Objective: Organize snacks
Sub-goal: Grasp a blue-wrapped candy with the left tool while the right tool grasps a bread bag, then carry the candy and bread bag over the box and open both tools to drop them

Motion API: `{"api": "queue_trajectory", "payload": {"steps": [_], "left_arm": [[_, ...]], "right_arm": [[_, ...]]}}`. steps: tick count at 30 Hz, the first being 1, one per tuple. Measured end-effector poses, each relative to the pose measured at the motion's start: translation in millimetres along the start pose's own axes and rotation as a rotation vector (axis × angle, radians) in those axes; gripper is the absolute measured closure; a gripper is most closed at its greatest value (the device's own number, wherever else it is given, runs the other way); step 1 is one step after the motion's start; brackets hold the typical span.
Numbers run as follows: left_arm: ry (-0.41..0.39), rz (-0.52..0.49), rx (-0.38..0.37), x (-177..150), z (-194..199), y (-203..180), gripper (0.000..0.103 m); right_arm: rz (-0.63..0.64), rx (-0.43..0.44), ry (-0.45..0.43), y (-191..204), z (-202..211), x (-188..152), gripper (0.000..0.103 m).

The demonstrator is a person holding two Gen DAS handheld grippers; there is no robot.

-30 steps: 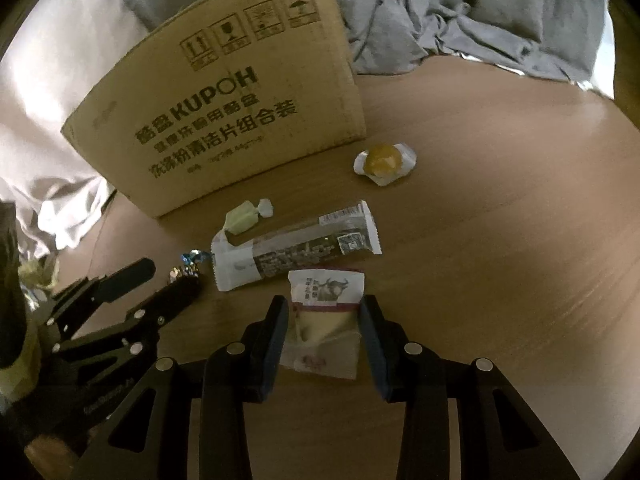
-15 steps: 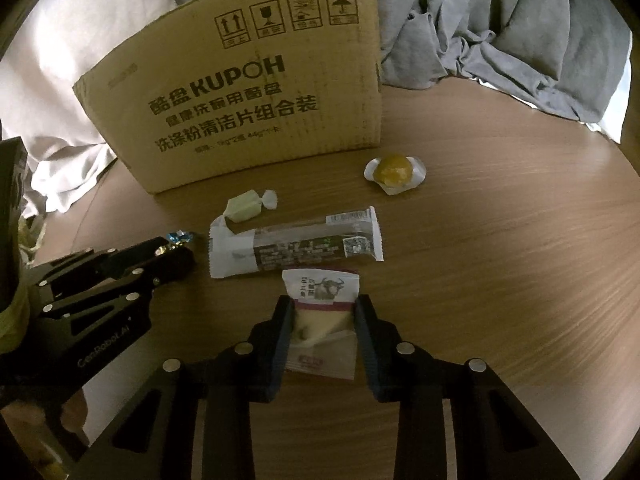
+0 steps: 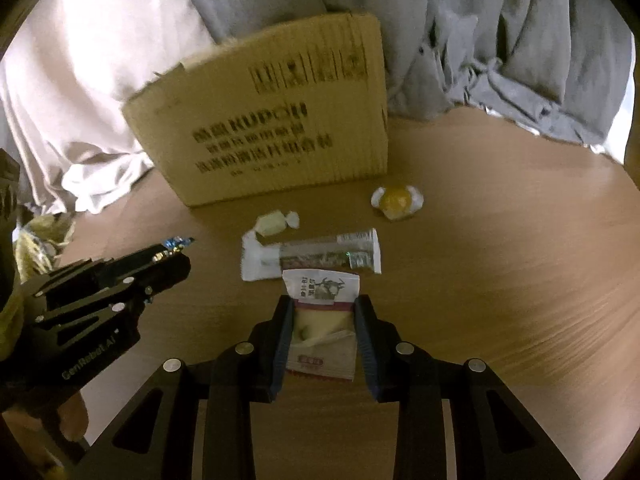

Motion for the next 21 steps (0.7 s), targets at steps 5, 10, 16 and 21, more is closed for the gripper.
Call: {"api": "queue_trajectory", "payload": {"steps": [5, 10, 16, 21], "left_arm": [[-0.049, 0.027, -0.005, 7, 25, -9, 0.078], [-0.100, 0.038, -0.010, 20, 48, -16, 0.078], [-0.163, 0.047, -0.014, 44, 68, -20, 0.078], [-0.222, 0.045, -0.015, 65, 85, -20, 0.078]], "right_arm": [[0.019, 0.026, -0.077, 2, 29, 11, 0.071], [0.035, 0.053, -0.161, 3, 57, 27, 0.071], [0.053, 0.074, -0.239, 5, 82, 50, 0.071], [0.072, 0.090, -0.306, 9, 99, 71, 0.071]]}}
Point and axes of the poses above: each gripper's, at about its wrist camera, not at the fingertips, and z roughly against the way its jaws point, y to its left, x to its top, the point moved 3 cm from there along -z, roughly the way its jaws point, and after that the axes turned 3 degrees about z, right-handed, at the moved point
